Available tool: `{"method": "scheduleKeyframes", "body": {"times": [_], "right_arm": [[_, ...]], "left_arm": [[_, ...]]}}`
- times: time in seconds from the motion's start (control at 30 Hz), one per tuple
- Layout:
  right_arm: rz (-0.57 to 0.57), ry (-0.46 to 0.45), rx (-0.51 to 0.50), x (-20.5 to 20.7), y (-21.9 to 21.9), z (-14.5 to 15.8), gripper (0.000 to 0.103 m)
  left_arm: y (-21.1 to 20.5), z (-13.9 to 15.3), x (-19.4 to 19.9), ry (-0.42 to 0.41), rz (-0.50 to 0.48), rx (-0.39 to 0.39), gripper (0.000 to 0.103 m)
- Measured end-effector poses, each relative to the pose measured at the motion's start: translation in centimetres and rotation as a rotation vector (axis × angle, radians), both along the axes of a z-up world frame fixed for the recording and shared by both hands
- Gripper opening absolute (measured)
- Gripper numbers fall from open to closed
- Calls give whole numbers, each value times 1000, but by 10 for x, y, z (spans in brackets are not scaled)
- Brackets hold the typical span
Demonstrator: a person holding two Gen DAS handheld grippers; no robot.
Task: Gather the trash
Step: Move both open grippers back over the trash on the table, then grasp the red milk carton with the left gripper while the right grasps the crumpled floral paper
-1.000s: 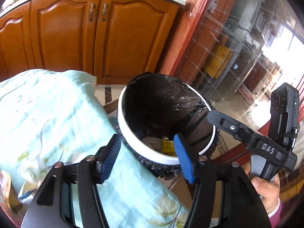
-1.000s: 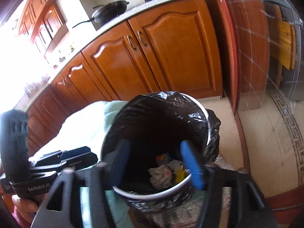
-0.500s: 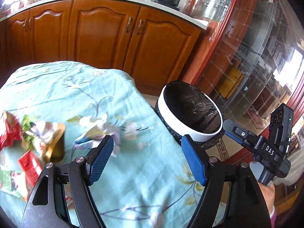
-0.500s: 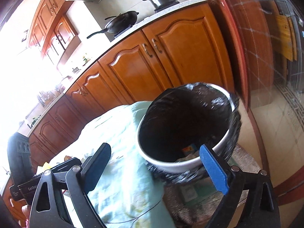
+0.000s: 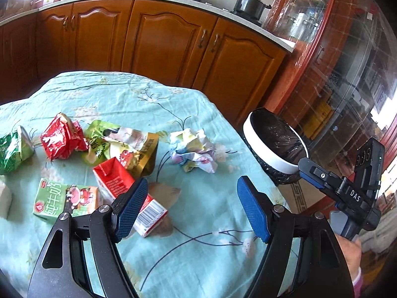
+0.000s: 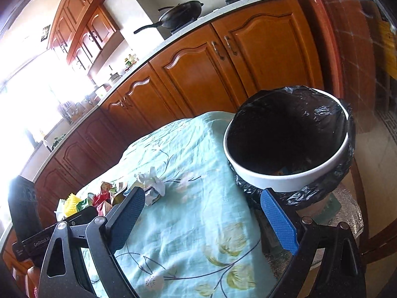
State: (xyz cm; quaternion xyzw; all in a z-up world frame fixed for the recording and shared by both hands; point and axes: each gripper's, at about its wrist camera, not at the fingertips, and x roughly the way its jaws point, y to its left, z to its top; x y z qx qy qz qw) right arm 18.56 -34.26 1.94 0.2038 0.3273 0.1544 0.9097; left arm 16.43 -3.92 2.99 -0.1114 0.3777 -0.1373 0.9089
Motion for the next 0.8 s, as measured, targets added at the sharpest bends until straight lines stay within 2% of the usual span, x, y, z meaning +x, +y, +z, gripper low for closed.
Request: {"method": "scheduleKeyframes", "body": {"times": [0.17,0.47,0.6,0.8], "right_arm": [[43,2,-13,-1,22,-1,96],[102,3,-26,5,51,-1,96],[124,5,-37,10,64,0,96],[170,15,-52,25,82,-4,96]], "left_arm": [[21,-2,-9,3,42,-5,76],[51,-7,-1,32,92,-25,76],[52,-12,2,70,88,-31,76],[41,-20,7,101,60,6,76]]}}
